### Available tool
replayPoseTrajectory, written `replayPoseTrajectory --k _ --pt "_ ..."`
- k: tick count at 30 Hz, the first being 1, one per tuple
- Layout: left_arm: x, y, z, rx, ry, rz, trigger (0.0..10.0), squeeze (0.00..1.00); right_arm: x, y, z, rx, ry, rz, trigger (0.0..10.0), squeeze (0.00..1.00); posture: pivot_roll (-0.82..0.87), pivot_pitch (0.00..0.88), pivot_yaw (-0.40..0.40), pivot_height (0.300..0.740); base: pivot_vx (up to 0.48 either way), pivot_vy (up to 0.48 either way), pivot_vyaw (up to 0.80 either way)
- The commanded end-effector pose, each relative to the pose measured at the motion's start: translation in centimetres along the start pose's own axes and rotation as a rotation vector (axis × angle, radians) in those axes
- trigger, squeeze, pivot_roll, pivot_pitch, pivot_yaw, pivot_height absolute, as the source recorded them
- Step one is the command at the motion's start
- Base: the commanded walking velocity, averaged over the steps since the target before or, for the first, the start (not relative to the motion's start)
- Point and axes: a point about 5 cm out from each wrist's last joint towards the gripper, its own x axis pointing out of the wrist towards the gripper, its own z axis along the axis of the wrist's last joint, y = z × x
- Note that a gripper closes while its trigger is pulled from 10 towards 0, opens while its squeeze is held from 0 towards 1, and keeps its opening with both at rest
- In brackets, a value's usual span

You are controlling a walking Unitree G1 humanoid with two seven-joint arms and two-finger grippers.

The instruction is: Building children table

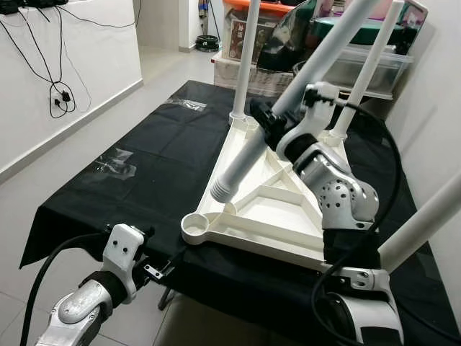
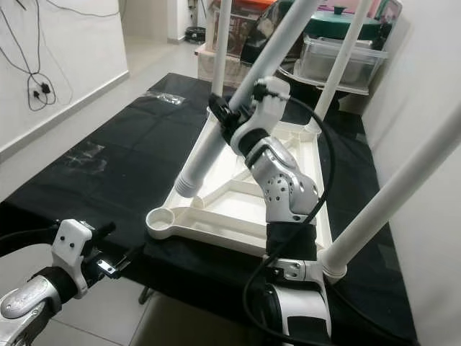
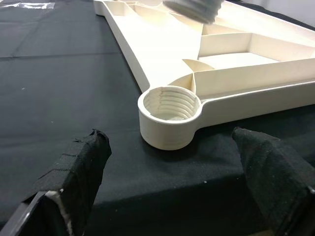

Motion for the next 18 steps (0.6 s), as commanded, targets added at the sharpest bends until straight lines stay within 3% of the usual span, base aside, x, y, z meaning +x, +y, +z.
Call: replayPoseTrajectory --k 1,6,9,14,18 --pt "-0.1 0.1 -0.2 0.009 0.012 0.004 10.0 0.00 0.0 -0.2 0.8 0.010 -0.052 0.007 0.0 0.00 0.11 0.000 -0.125 0.740 0.000 0.000 0.00" --pt "-0.1 0.3 -0.1 0.012 0.011 0.008 10.0 0.00 0.0 -0.2 1.1 0.019 -0.075 0.031 0.0 0.00 0.11 0.000 -0.124 0.740 0.000 0.000 0.00" --pt "-0.2 0.3 -0.1 0.012 0.013 0.007 10.0 0.00 -0.6 1.0 0.0 0.033 -0.028 0.163 0.0 0.00 0.11 0.000 -0.119 0.740 0.000 0.000 0.00" --pt "-0.2 0.3 -0.1 0.011 0.014 0.006 10.0 0.00 -0.9 1.7 -0.7 0.040 0.002 0.239 0.0 0.00 0.11 0.000 -0.119 0.740 0.000 0.000 0.00" --pt "-0.9 0.5 -0.6 -0.010 0.037 0.016 10.0 0.00 -1.1 2.9 -3.6 0.028 0.096 0.356 0.0 0.00 0.12 0.000 -0.118 0.740 0.000 0.000 0.00"
